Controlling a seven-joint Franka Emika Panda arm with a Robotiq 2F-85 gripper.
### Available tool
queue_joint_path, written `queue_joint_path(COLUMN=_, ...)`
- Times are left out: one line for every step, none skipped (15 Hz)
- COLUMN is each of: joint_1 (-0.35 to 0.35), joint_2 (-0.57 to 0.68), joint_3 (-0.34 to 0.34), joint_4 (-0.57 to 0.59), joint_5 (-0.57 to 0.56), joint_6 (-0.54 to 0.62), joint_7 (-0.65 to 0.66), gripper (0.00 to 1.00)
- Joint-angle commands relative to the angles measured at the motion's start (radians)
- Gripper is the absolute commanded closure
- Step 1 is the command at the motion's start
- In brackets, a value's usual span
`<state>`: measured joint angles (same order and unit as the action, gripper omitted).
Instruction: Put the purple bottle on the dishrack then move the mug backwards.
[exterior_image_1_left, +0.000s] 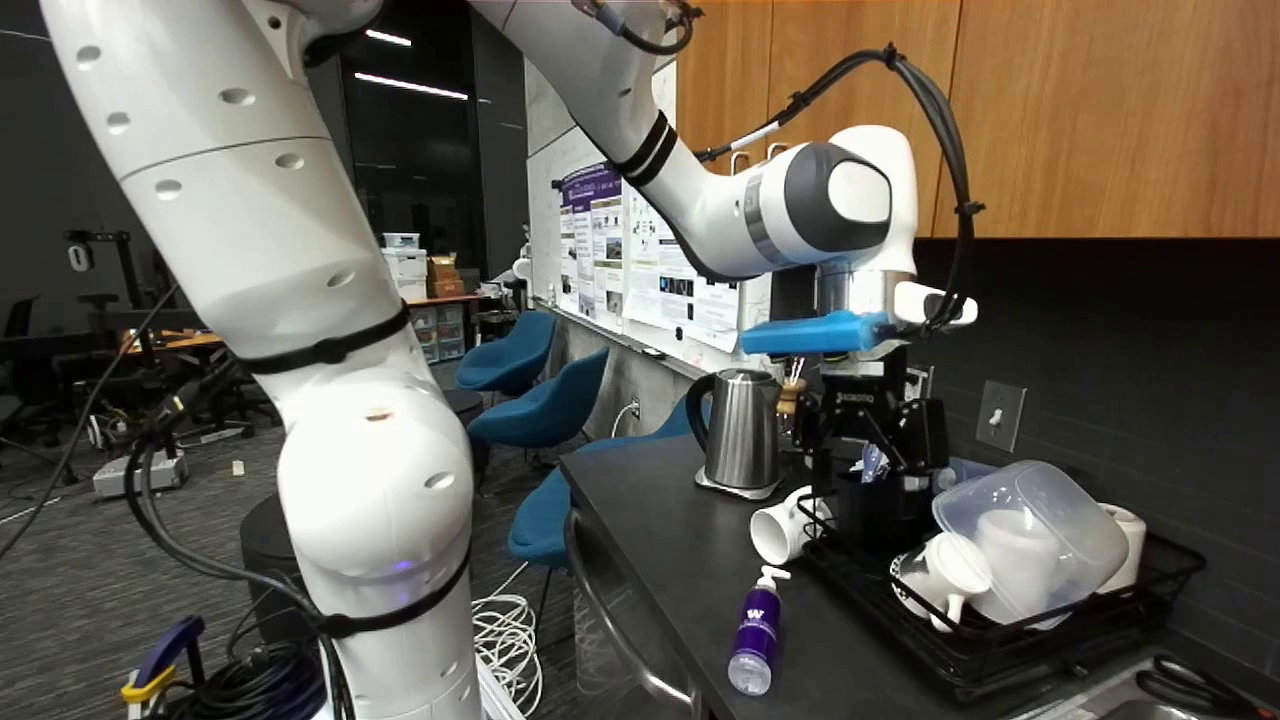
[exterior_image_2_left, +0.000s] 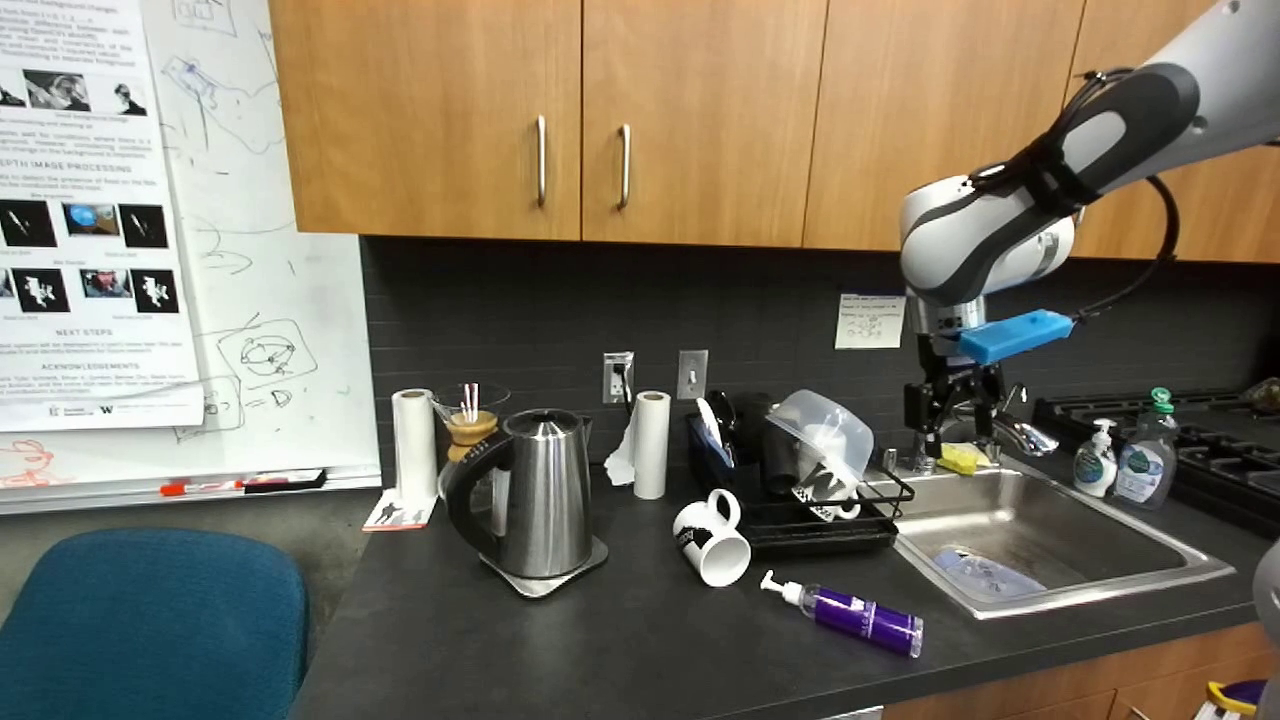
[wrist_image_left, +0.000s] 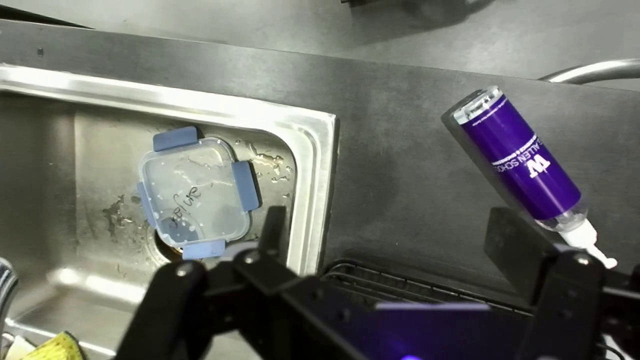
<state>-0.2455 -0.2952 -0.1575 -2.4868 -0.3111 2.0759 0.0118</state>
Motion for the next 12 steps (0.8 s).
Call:
queue_joint_path(joint_1=0.008, joint_2=0.042, joint_3=-0.005, joint_4=-0.036, joint_5=-0.02, joint_6=0.06, joint_7=0.011, gripper=0.0)
queue_joint_path(joint_1=0.011, joint_2=0.055, joint_3=-0.004, joint_4=-0.044, joint_5=-0.022, joint_6=0.08, joint_7=0.0, gripper=0.0)
queue_joint_path(joint_1=0.014, joint_2=0.067, joint_3=-0.004, joint_4=-0.049, joint_5=-0.019, joint_6=0.099, joint_7=-0.012, gripper=0.0)
queue_joint_path(joint_1=0.021, joint_2=0.08, joint_3=-0.004, joint_4=-0.056, joint_5=-0.015, joint_6=0.128, joint_7=-0.033, gripper=0.0)
queue_joint_path(joint_1=0.027, joint_2=0.089, joint_3=-0.004, joint_4=-0.061, joint_5=-0.014, joint_6=0.151, joint_7=-0.052, gripper=0.0)
queue_joint_path(joint_1=0.036, joint_2=0.1, joint_3=-0.002, joint_4=-0.065, joint_5=-0.013, joint_6=0.179, joint_7=-0.07, gripper=0.0)
queue_joint_path(joint_1=0.045, joint_2=0.108, joint_3=0.0, joint_4=-0.067, joint_5=-0.01, joint_6=0.201, joint_7=-0.091, gripper=0.0)
queue_joint_path(joint_1=0.053, joint_2=0.116, joint_3=0.003, joint_4=-0.07, joint_5=-0.011, joint_6=0.222, joint_7=-0.112, gripper=0.0)
queue_joint_path(joint_1=0.063, joint_2=0.126, joint_3=0.008, joint_4=-0.068, joint_5=-0.013, joint_6=0.241, joint_7=-0.128, gripper=0.0)
queue_joint_path(joint_1=0.072, joint_2=0.134, joint_3=0.011, joint_4=-0.066, joint_5=-0.013, joint_6=0.253, joint_7=-0.146, gripper=0.0)
queue_joint_path(joint_1=0.082, joint_2=0.144, joint_3=0.016, joint_4=-0.063, joint_5=-0.014, joint_6=0.266, joint_7=-0.164, gripper=0.0)
queue_joint_path(joint_1=0.092, joint_2=0.153, joint_3=0.019, joint_4=-0.062, joint_5=-0.011, joint_6=0.28, joint_7=-0.186, gripper=0.0)
